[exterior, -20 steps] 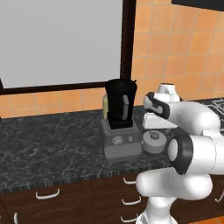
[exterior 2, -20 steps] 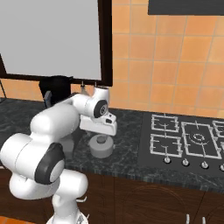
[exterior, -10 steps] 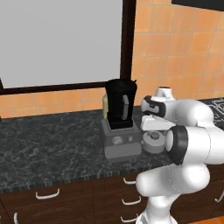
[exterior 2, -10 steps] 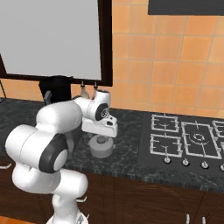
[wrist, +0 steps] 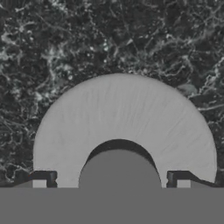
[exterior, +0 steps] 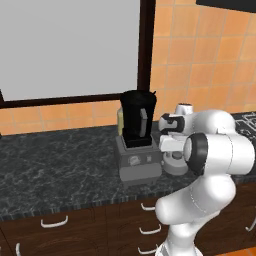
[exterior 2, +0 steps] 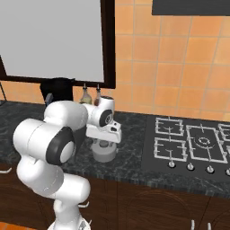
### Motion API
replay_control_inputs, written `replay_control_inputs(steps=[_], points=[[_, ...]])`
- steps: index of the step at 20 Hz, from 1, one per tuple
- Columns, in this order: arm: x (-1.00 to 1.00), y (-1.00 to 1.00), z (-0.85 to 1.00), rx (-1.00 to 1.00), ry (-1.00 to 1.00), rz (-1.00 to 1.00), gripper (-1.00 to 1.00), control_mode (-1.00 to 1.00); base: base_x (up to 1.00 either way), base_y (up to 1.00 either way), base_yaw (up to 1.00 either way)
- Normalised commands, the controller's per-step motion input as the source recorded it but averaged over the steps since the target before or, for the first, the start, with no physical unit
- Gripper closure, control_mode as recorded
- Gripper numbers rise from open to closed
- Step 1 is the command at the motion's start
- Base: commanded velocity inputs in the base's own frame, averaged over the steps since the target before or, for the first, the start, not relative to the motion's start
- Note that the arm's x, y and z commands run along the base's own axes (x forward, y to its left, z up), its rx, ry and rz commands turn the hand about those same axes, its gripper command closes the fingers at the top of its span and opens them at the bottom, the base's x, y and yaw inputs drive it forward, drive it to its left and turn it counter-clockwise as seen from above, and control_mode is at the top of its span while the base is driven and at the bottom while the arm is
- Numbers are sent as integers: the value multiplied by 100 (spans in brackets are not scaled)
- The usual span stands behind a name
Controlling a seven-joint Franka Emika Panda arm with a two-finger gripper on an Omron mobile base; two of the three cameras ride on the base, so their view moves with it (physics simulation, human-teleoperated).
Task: Close the lid blender by securely placing the lid on top.
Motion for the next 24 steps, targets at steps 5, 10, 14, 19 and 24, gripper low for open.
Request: replay_control_inputs(steps=[5, 10, 14, 19, 24], points=[[3, 3, -35, -1, 0, 0, 100, -100, 0, 0, 0], [-8, 14, 1, -3, 6, 0, 100, -100, 0, 0, 0], [-33, -3, 60, 0, -3, -3, 100, -100, 0, 0, 0], [-50, -18, 99, 0, -14, -4, 100, -100, 0, 0, 0], [-53, -5, 100, 0, -16, -2, 100, -100, 0, 0, 0]])
